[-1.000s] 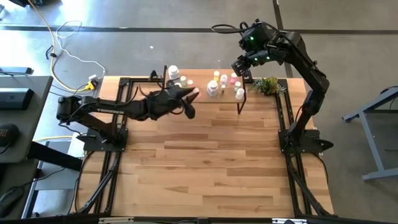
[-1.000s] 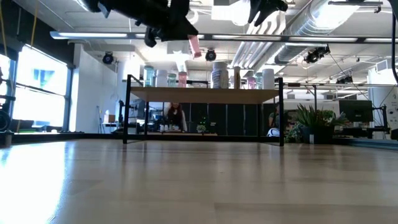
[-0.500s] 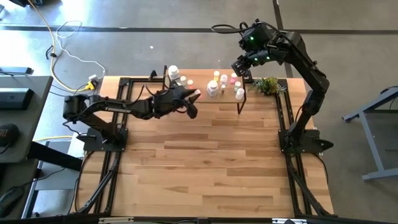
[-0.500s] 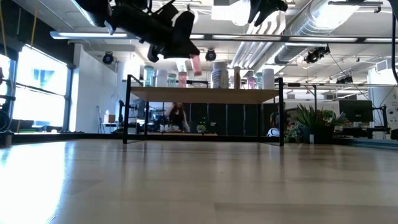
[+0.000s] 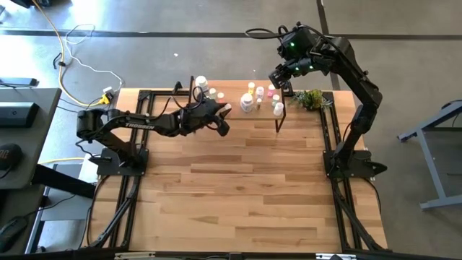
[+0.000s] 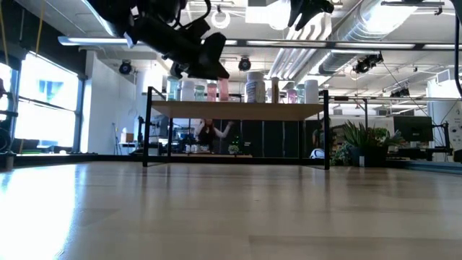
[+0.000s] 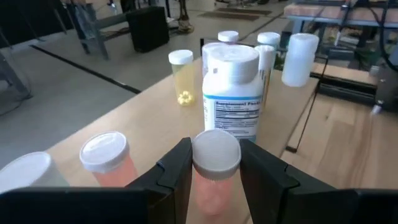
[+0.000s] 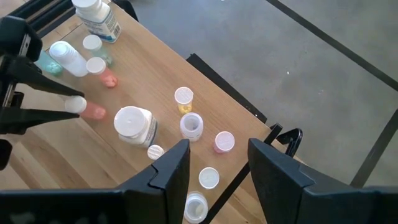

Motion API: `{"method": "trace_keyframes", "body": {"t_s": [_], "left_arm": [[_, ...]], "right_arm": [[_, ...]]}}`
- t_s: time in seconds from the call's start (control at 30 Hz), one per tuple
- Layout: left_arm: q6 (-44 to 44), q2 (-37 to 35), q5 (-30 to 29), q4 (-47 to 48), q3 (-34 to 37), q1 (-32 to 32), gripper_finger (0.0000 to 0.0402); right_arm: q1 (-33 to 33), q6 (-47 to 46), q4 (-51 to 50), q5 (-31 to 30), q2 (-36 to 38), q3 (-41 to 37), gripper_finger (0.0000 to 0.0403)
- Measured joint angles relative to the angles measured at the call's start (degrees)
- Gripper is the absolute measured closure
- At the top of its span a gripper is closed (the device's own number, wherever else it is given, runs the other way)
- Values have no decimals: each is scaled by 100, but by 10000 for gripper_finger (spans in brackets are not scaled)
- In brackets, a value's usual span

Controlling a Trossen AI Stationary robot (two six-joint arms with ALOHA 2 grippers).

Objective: Pick and place medicine bottles onto shelf by color
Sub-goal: Put the pink pill bottle on the shelf, then adjust the blue pill bottle on the shelf

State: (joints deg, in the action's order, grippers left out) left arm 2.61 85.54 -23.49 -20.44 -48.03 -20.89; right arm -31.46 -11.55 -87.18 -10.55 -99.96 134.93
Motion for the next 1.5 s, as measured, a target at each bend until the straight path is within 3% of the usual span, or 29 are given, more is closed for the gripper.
{"method": "trace_keyframes", "body": {"t_s": [0.13,0.73,1.5], "left_arm": [[-63,-3,236,124,-3,-54,295],[-241,-4,235,131,-4,-52,287],[-435,-48,202,103,0,-6,173]], "right_arm": [[0,-21,2,1,0,0,249],[0,-127,2,0,0,0,249],[2,-125,-2,0,0,0,249]]}}
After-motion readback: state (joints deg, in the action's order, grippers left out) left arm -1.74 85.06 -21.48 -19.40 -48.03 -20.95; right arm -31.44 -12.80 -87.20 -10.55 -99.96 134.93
